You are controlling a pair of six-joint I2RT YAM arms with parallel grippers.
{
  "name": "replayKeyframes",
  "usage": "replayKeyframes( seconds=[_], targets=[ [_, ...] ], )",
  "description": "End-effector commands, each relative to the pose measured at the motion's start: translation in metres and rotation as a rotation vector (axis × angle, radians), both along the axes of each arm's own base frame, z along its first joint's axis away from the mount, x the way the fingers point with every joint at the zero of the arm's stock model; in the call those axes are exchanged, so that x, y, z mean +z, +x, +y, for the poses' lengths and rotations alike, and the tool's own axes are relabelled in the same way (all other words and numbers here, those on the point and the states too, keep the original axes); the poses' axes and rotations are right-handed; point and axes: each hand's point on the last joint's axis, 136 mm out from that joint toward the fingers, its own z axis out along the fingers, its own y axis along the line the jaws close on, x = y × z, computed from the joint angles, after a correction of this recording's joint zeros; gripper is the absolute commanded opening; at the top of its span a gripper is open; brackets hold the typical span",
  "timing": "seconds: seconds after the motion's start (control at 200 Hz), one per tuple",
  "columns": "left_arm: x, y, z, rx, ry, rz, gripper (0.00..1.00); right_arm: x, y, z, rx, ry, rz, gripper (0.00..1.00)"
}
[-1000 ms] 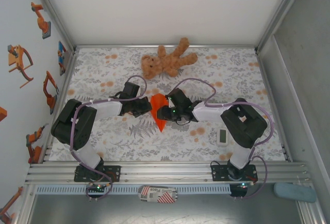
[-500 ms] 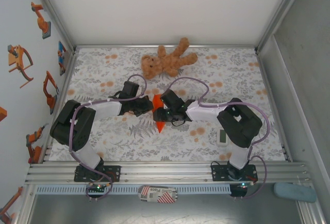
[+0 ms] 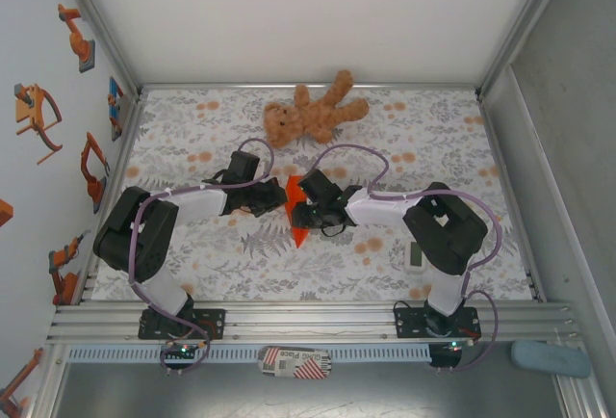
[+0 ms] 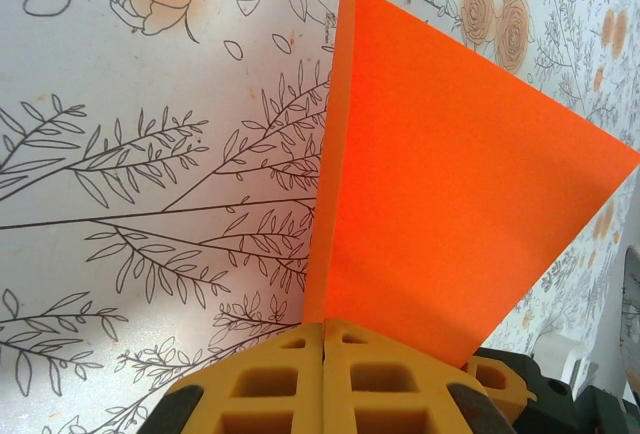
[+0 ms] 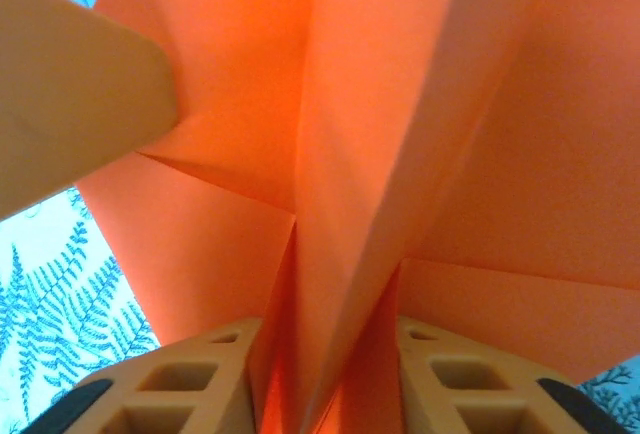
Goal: Fold a paper plane with a square sheet of paper (pick it up from the middle)
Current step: Move the paper plane to the center of the table.
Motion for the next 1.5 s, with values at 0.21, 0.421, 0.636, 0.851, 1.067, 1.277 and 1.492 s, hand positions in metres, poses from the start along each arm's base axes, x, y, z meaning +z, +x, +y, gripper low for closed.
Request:
replayKeyframes(
  seconds=[0.21, 0.421, 0.636, 0.851, 1.067, 1.277, 1.492],
  targets=[
    [0.004, -0.001, 0.001, 0.005, -0.005, 0.000, 0.05, 0.005, 0.002, 0.003, -0.026, -0.012, -0.006, 0.24],
    [0.006, -0.001, 0.002, 0.010, -0.002, -0.003, 0.11, 0.004, 0.005, 0.002, -0.049, -0.030, -0.002, 0.13],
    [0.021, 0.006, 0.024, 0.072, 0.060, -0.043, 0.30, 0.018, 0.016, -0.021, -0.063, -0.173, -0.063, 0.03],
    [0.035, 0.006, 0.075, 0.178, 0.209, -0.086, 0.58, 0.029, 0.035, -0.056, -0.072, -0.305, -0.109, 0.03],
    [0.042, -0.003, 0.119, 0.273, 0.314, -0.107, 0.81, 0.017, 0.065, -0.076, -0.101, -0.313, -0.065, 0.03],
    [0.043, -0.010, 0.129, 0.294, 0.326, -0.116, 0.89, 0.010, 0.090, -0.074, -0.110, -0.266, -0.042, 0.03],
    [0.039, -0.011, 0.129, 0.288, 0.329, -0.106, 0.93, 0.001, 0.098, -0.074, -0.115, -0.269, -0.026, 0.07]
  ],
)
